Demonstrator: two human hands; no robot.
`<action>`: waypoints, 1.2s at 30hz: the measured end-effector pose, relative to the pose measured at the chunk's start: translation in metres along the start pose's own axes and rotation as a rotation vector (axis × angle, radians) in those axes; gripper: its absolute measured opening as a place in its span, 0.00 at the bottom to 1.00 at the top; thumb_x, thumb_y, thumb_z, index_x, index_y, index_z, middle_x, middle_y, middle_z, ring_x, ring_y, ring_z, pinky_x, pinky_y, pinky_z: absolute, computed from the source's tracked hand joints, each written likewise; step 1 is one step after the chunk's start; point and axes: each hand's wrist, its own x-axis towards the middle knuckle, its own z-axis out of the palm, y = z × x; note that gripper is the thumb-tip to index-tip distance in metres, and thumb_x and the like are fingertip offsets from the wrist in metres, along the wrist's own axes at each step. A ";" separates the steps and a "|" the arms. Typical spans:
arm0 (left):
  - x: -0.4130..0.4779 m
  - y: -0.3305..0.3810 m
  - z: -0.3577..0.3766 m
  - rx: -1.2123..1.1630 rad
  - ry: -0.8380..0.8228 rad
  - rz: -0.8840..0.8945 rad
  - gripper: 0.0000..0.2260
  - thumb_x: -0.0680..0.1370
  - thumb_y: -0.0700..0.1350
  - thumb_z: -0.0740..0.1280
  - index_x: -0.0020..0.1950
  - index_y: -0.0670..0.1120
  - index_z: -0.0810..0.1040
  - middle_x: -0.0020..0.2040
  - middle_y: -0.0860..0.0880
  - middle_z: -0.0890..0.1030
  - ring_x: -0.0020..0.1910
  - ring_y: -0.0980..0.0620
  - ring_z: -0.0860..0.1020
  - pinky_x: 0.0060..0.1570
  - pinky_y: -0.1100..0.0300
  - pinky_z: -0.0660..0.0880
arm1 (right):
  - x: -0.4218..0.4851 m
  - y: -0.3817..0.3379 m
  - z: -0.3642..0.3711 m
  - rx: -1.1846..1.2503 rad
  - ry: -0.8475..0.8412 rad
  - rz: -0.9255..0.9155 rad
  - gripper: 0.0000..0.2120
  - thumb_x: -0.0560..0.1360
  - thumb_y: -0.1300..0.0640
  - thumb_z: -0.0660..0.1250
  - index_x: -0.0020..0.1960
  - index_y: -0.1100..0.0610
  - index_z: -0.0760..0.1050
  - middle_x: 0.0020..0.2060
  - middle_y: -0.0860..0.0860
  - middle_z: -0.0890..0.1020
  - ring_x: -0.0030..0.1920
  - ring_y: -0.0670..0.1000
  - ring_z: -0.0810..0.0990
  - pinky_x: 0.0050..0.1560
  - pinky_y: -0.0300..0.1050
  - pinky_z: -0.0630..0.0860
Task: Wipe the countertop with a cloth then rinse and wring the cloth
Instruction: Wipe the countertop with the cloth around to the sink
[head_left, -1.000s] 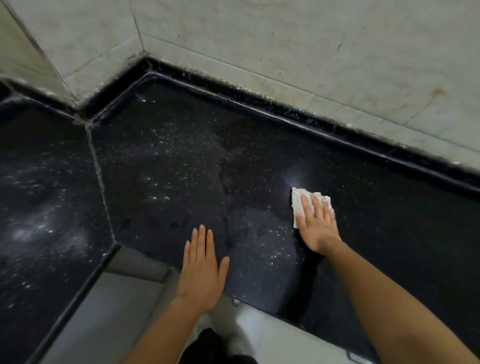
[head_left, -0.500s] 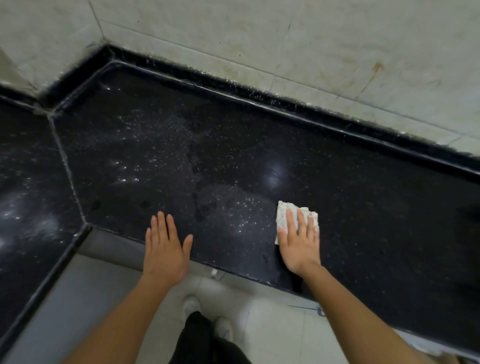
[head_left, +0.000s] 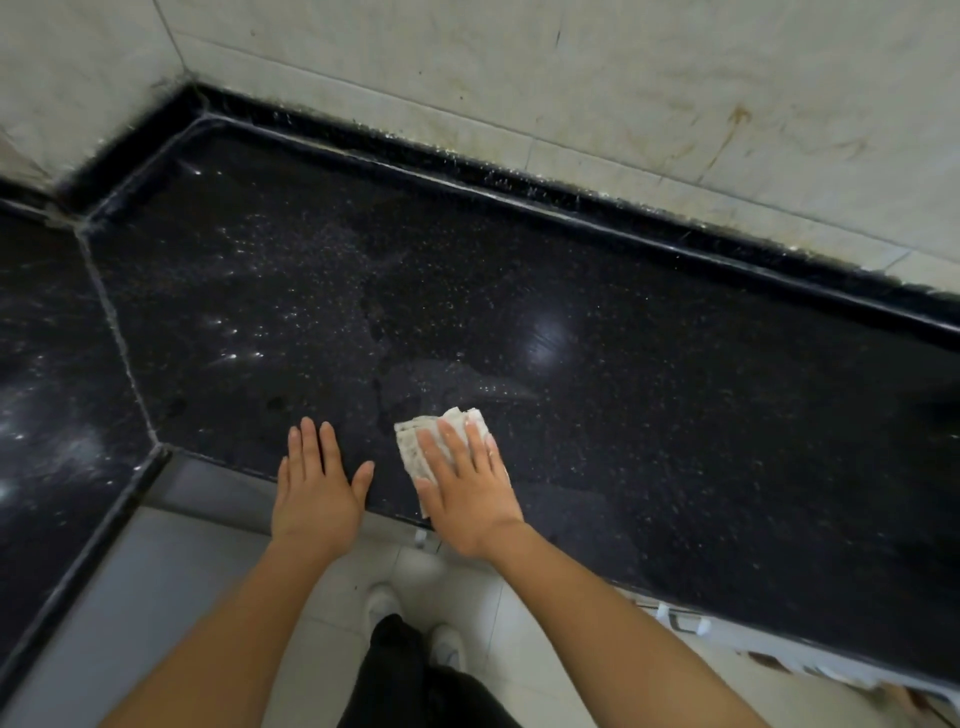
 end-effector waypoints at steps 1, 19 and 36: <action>0.000 0.000 0.000 0.001 -0.005 -0.002 0.32 0.81 0.59 0.44 0.77 0.41 0.38 0.77 0.41 0.38 0.76 0.45 0.37 0.74 0.51 0.41 | -0.003 0.006 0.001 -0.022 0.000 -0.039 0.27 0.82 0.43 0.39 0.77 0.46 0.32 0.76 0.47 0.33 0.71 0.52 0.24 0.74 0.53 0.31; 0.000 -0.001 0.000 -0.025 -0.064 -0.005 0.33 0.80 0.60 0.43 0.76 0.40 0.37 0.77 0.41 0.36 0.75 0.45 0.35 0.74 0.51 0.39 | -0.151 0.148 0.033 -0.010 0.083 0.508 0.30 0.78 0.39 0.34 0.74 0.49 0.26 0.73 0.49 0.28 0.73 0.54 0.25 0.75 0.53 0.33; 0.002 -0.007 0.007 -0.152 -0.027 0.029 0.32 0.81 0.57 0.47 0.77 0.42 0.38 0.77 0.43 0.36 0.75 0.47 0.34 0.73 0.51 0.35 | -0.013 -0.033 0.013 0.051 -0.015 -0.032 0.27 0.80 0.41 0.33 0.76 0.45 0.30 0.73 0.45 0.28 0.71 0.52 0.22 0.73 0.52 0.29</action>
